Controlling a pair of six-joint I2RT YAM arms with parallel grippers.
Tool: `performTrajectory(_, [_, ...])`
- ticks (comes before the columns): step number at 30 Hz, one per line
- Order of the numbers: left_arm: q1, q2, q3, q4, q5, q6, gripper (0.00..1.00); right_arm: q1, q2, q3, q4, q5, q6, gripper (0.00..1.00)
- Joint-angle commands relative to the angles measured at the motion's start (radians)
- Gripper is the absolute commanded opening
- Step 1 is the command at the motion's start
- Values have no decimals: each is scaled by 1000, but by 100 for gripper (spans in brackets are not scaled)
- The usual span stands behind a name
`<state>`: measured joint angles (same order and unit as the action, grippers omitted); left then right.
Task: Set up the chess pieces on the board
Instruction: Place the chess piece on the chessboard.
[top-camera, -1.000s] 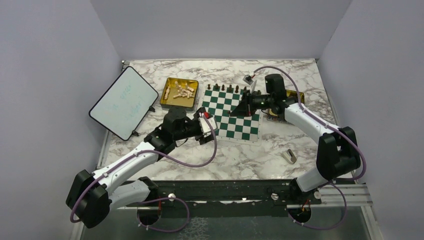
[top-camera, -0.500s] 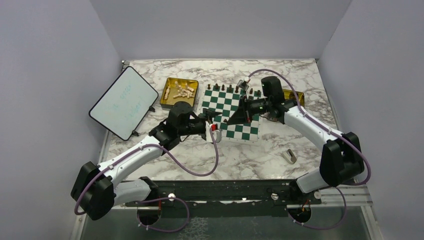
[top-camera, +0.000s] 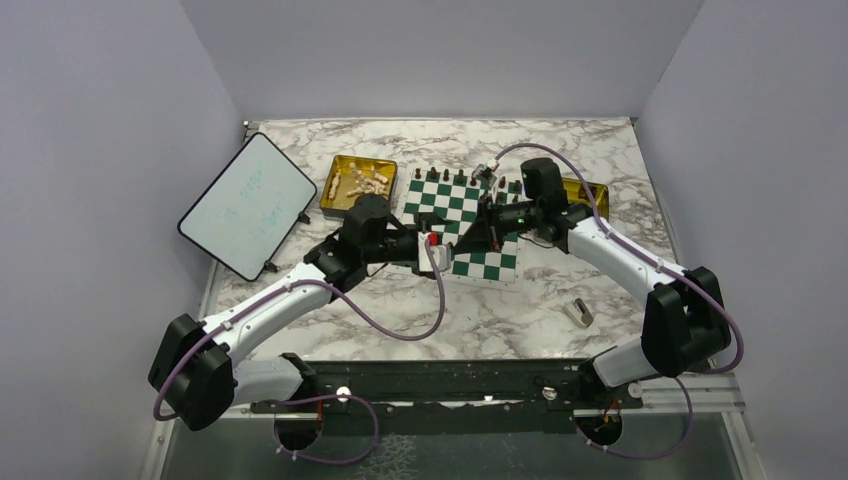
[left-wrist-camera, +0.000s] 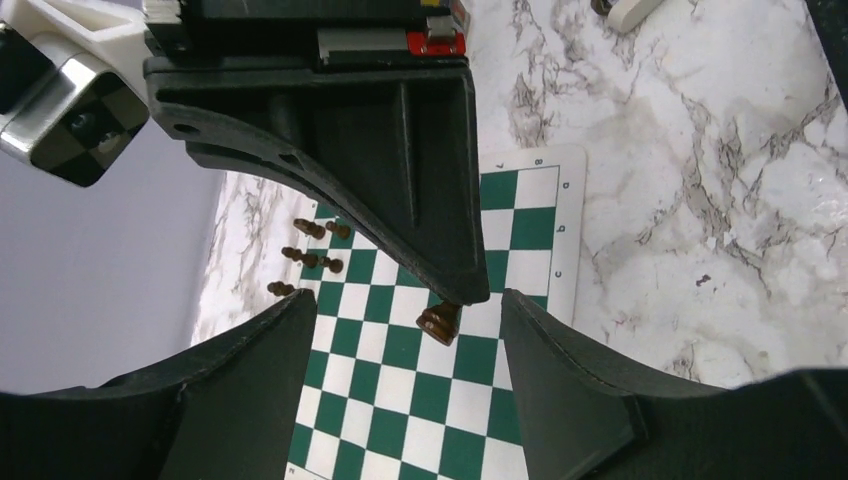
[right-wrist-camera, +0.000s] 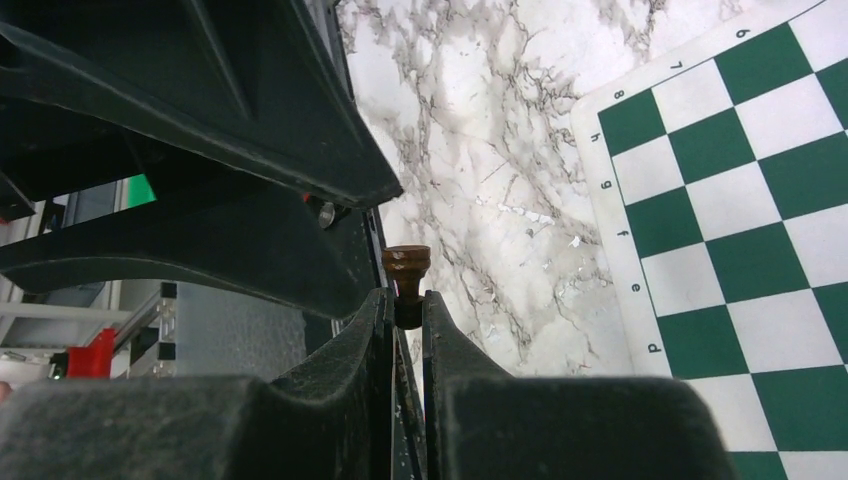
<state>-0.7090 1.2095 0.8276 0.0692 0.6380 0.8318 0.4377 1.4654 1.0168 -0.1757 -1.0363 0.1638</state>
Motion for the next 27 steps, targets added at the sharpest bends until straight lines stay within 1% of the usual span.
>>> performTrajectory(1, [-4,-56,-13,45,33,-93,70,6,-13,-1,64,-37,-2,11])
performTrajectory(4, [-4,-60,-11,-44,67,33,70,5,-11,3,52,-69,-15,11])
performTrajectory(7, [-4,-43,21,-165,84,108,67,6,-16,6,43,-84,-21,11])
performTrajectory(9, [-4,-38,30,-193,92,141,64,5,-16,2,55,-100,-11,11])
performTrajectory(14, [-5,-28,26,-201,94,183,56,6,-18,-2,69,-125,9,11])
performTrajectory(20, [-9,-14,24,-202,114,225,54,5,-5,-1,57,-133,10,11])
performTrajectory(27, [-16,-9,30,-201,99,253,54,6,7,3,74,-136,32,11])
